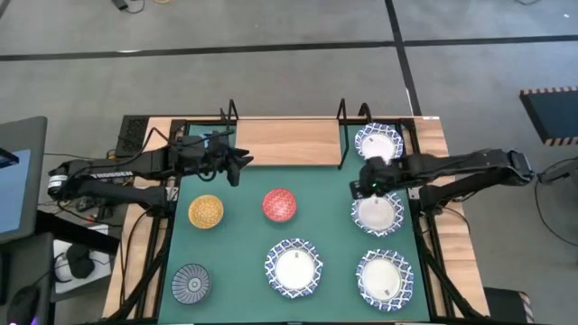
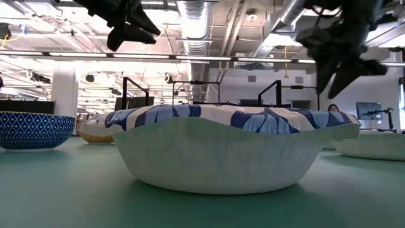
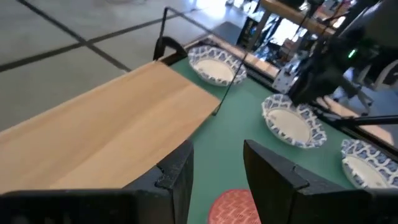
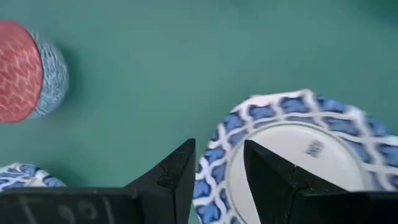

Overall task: Place and stack bowls onto a shelf
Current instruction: Put the light blue patterned bowl on the shelf

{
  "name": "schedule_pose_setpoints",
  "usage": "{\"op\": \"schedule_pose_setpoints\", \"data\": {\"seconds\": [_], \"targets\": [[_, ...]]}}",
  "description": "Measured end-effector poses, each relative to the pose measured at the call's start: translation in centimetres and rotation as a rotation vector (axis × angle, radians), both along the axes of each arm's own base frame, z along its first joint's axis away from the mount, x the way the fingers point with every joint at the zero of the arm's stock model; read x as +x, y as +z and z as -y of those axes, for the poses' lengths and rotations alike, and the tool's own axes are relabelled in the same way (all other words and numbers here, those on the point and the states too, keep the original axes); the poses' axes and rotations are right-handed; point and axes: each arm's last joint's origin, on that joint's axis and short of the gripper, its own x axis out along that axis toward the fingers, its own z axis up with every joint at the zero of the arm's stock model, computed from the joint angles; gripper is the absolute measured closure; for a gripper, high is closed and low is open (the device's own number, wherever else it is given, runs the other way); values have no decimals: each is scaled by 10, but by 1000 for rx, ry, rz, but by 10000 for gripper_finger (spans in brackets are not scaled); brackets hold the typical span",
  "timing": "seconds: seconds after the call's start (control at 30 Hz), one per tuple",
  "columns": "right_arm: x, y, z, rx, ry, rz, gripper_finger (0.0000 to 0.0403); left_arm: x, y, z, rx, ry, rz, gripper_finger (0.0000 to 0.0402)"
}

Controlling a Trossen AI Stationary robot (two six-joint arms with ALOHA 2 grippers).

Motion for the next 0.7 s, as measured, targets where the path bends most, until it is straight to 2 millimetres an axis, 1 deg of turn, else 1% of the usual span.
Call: {"op": "schedule_pose_setpoints", "data": {"seconds": [0.2,0.27,0.37,0.53,0.7], "targets": [[44,-13,-8,-43,112,145,241,0,-4,0,3,-13,-42,277],[59,-18,-6,-35,107,209,241,-1,-4,0,13,-17,-51,277],[75,-31,-2,-1,70,228,241,0,-4,0,19,-22,-52,277],[87,-56,2,80,26,145,241,-1,-5,1,8,-39,-61,277],[99,-64,1,94,51,93,241,-2,-9,2,-6,-58,-95,277]]}}
